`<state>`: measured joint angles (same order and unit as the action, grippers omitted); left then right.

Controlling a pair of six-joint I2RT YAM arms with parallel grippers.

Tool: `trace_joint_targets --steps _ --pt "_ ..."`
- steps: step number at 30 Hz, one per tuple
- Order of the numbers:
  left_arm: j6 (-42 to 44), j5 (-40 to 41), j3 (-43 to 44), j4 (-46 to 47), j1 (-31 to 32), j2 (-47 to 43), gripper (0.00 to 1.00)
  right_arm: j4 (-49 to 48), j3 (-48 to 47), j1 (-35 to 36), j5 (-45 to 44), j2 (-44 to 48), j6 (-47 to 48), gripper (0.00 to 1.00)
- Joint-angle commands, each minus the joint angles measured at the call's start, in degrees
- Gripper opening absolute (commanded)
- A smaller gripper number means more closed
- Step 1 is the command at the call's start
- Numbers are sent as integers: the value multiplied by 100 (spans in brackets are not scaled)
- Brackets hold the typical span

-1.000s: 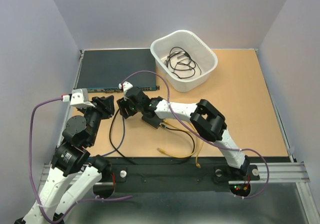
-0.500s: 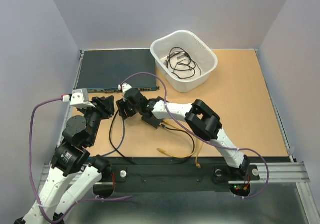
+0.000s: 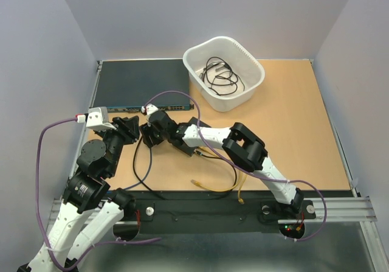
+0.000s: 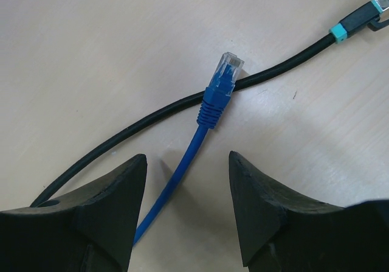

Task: Insert the plug into the switch port

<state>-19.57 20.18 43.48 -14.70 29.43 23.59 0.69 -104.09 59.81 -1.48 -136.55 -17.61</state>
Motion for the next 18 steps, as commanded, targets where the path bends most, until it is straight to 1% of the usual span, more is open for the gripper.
trace_joint_targets --steps 1,18 --pt "59 73 -24 116 -43 31 52 -95 -261 101 51 -82 -32 62" --pt "50 82 -33 99 -43 -4 51 -95 -287 259 24 -126 -15 61"
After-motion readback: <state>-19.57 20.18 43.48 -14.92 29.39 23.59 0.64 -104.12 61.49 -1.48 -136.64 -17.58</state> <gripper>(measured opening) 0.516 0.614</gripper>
